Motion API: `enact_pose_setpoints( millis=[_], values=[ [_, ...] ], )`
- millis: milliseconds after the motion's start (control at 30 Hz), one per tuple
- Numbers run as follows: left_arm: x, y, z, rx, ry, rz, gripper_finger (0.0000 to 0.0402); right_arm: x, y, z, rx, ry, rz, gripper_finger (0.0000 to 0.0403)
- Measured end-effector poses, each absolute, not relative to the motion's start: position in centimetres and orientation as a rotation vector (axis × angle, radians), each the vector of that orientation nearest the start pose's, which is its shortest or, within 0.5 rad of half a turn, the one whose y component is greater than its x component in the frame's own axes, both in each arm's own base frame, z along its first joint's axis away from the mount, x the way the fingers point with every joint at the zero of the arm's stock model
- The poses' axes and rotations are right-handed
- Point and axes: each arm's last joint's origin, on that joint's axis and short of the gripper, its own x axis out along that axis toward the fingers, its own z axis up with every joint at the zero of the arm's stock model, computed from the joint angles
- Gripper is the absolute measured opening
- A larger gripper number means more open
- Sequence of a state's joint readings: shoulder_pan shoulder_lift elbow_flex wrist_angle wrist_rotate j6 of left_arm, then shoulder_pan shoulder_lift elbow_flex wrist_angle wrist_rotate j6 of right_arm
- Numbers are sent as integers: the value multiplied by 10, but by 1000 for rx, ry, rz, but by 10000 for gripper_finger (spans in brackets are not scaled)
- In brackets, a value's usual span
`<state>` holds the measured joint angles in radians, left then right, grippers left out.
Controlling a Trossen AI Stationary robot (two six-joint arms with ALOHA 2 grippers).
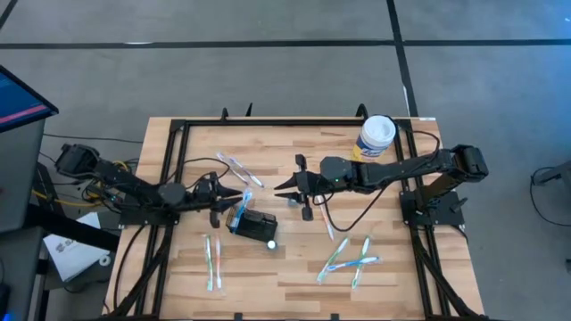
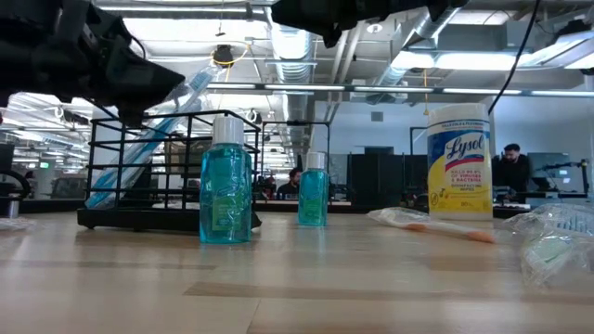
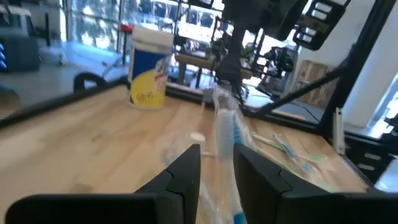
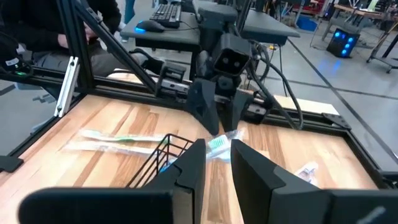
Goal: Pick & Place toothbrushing station
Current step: Adjust the blue toothbrush in the left compartment of the wire organizer
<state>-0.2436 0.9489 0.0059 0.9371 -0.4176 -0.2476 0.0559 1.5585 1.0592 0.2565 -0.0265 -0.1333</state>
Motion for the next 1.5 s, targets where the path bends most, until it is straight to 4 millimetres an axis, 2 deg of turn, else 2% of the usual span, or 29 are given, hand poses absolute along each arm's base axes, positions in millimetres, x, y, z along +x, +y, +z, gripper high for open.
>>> enact_pose_setpoints(
  millis=[133, 267, 667, 1033, 1233, 1500],
  values=[
    [153, -18, 150, -301, 26, 178, 89, 354, 21, 280, -140, 237, 99, 67],
    [154, -12, 150, -334, 33, 109, 89, 354, 21, 280, -143, 234, 99, 67],
    [156, 1, 151, -335, 26, 134, 89, 354, 21, 280, -144, 231, 99, 67],
    [156, 7, 146, -432, 92, 90, 89, 354, 21, 280, -144, 231, 99, 67],
    [158, 8, 150, -450, 84, 43, 90, 354, 21, 280, -152, 231, 100, 67],
    [161, 11, 149, -466, 150, 79, 138, 354, 21, 280, -152, 230, 100, 67]
  ],
)
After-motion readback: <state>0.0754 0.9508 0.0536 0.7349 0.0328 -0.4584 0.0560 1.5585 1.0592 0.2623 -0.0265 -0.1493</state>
